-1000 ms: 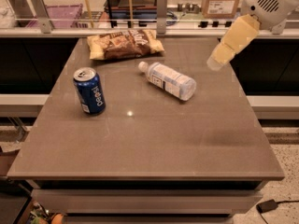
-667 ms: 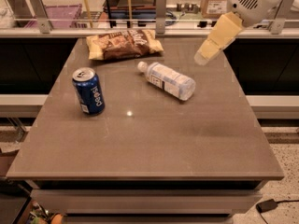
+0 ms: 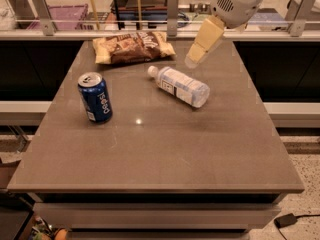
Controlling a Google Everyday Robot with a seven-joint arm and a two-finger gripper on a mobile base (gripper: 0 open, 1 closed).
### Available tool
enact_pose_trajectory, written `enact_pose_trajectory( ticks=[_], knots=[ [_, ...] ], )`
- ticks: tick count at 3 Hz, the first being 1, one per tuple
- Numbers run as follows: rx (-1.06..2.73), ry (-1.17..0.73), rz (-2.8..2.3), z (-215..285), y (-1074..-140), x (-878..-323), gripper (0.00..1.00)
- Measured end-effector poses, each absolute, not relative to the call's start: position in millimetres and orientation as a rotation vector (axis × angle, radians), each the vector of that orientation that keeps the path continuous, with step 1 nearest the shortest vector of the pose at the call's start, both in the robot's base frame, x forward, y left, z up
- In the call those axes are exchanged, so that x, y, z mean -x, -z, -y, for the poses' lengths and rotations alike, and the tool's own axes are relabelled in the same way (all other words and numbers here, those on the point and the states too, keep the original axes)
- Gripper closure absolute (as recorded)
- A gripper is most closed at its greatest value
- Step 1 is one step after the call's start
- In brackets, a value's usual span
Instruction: Pick blue plastic bottle
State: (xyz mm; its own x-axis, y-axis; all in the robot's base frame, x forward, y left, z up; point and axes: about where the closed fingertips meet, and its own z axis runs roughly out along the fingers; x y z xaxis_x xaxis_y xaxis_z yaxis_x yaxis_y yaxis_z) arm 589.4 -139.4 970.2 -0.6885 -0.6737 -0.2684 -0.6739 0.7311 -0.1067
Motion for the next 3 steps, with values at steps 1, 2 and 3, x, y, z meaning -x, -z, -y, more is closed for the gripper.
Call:
enact_pose_trajectory(
  ticks=[1, 2, 3],
  knots=[
    [1.079, 0.004, -2.665, 122, -953, -601, 0.00],
    [1.109, -0.026, -2.674, 108, -935, -609, 0.00],
    [1.146, -0.064, -2.674, 97, -919, -616, 0.00]
  ],
)
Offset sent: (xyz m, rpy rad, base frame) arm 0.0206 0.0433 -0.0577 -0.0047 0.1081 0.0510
